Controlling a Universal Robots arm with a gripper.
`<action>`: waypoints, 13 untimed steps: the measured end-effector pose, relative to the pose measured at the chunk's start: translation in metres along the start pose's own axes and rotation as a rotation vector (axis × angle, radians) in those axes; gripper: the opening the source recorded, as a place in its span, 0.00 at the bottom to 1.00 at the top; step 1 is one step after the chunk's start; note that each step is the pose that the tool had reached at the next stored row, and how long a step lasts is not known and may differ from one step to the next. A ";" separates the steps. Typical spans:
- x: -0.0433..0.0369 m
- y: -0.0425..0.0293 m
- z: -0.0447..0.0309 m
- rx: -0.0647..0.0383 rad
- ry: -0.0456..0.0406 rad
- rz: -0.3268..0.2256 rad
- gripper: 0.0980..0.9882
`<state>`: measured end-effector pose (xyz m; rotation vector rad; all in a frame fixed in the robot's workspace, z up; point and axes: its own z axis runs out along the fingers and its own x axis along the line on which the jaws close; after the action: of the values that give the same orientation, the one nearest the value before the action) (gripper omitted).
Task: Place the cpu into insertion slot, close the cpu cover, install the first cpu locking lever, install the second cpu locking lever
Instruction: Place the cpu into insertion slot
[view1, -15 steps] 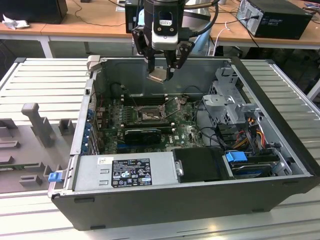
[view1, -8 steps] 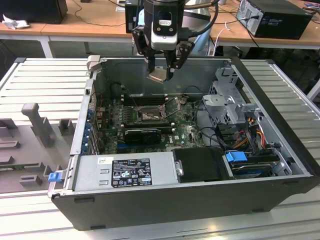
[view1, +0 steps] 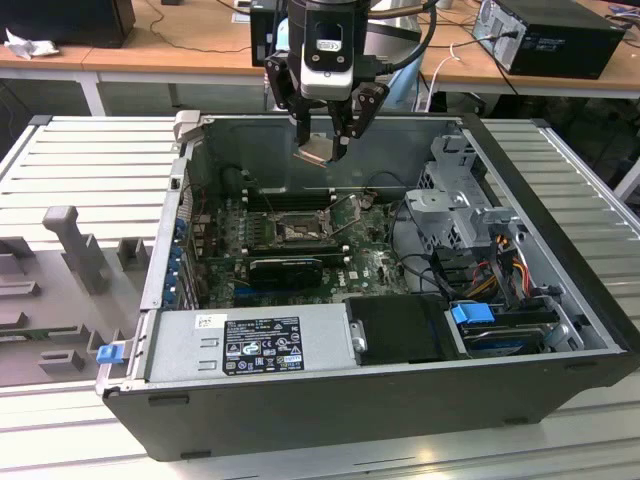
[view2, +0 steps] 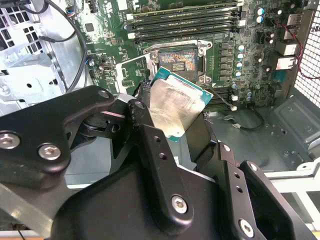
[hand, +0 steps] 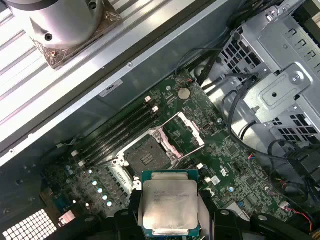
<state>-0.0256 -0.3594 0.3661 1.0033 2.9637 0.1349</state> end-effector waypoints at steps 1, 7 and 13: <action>0.0000 0.0000 0.0000 0.000 -0.0001 0.001 0.48; 0.0000 0.0000 0.0000 0.000 -0.0010 0.011 0.48; 0.0000 0.0000 0.0000 0.000 -0.0019 0.023 0.48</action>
<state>-0.0256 -0.3594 0.3661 1.0376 2.9509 0.1347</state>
